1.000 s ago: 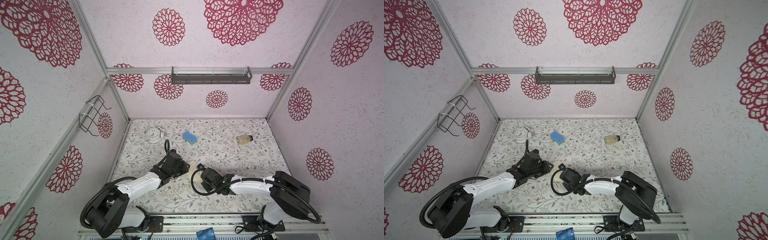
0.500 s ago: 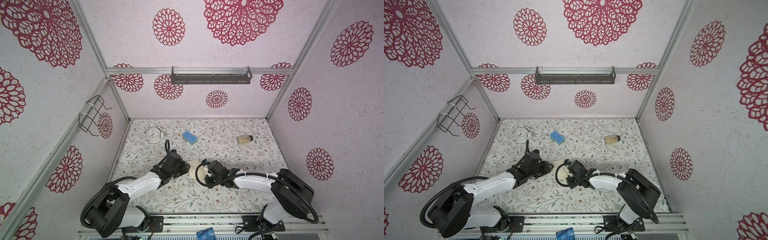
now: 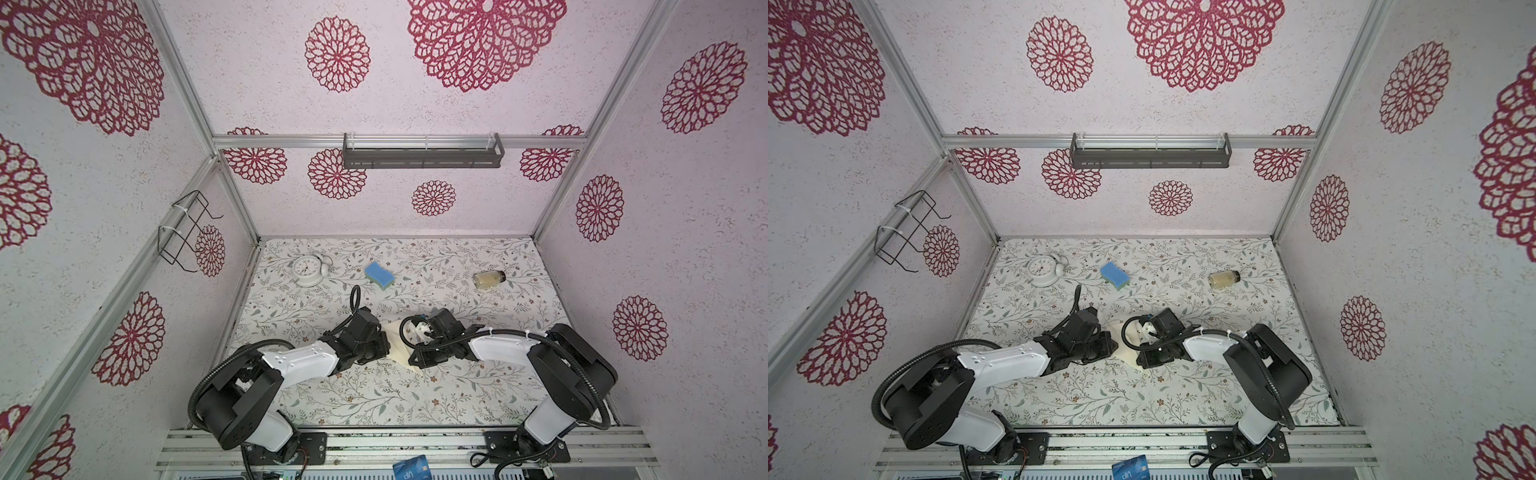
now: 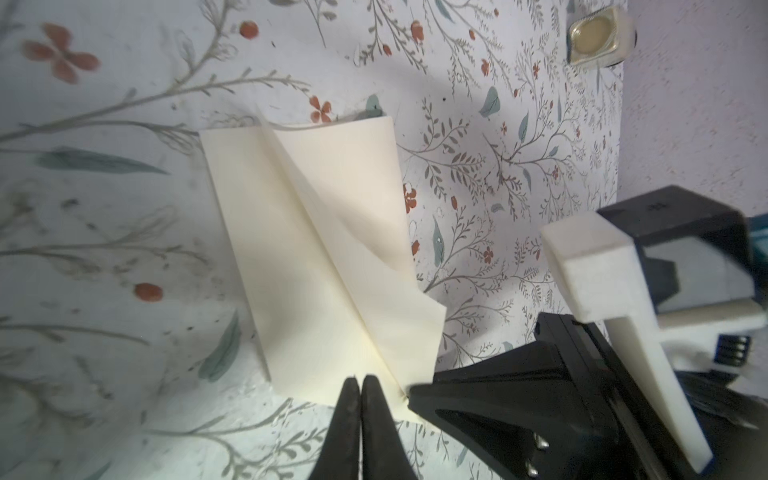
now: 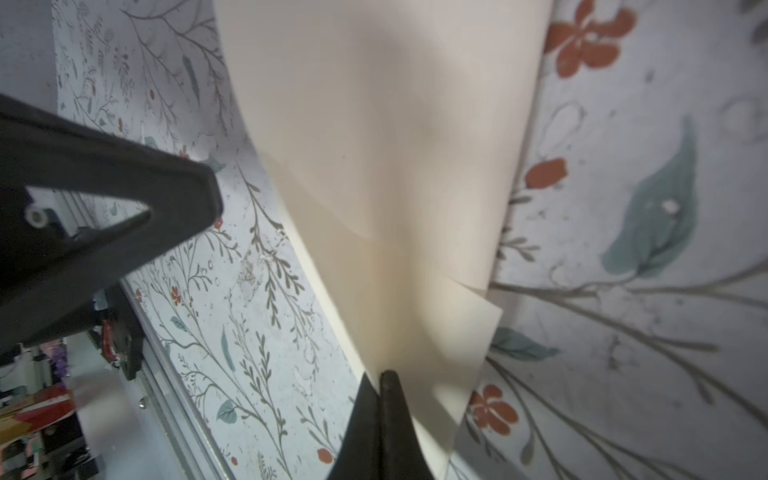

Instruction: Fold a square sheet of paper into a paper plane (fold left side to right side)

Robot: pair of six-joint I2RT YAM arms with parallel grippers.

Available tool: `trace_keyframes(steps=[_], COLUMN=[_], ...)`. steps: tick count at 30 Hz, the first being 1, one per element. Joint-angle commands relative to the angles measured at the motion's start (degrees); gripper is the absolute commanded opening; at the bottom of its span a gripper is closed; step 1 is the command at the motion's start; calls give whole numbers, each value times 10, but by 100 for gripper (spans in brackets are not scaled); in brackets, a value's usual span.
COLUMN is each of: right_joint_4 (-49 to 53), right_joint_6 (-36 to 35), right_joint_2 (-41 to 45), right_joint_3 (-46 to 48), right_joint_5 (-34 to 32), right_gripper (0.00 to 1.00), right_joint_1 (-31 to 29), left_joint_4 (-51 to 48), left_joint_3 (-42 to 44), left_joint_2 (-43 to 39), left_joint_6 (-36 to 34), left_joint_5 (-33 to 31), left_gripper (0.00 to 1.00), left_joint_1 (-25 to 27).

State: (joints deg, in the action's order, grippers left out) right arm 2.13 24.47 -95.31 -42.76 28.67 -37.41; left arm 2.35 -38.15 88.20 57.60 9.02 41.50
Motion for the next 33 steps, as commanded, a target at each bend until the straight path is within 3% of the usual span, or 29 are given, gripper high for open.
trace_keyframes(steps=[1, 24, 28, 33], right_joint_4=[-19, -56, -20, 49], right_joint_6=[27, 47, 39, 14], right_joint_2=[1, 23, 65, 111], right_joint_3=[12, 55, 41, 20], right_joint_5=[39, 64, 63, 18], right_gripper=[0, 0, 19, 35], right_joint_1=[17, 57, 57, 56], left_joint_4=[29, 20, 19, 22], left_joint_3=[-30, -143, -145, -143], left_joint_2=[24, 173, 184, 187], left_joint_6=[-12, -57, -54, -49], left_joint_5=[11, 23, 20, 18], left_gripper=[6, 2, 1, 1], left_joint_1=[10, 10, 10, 10])
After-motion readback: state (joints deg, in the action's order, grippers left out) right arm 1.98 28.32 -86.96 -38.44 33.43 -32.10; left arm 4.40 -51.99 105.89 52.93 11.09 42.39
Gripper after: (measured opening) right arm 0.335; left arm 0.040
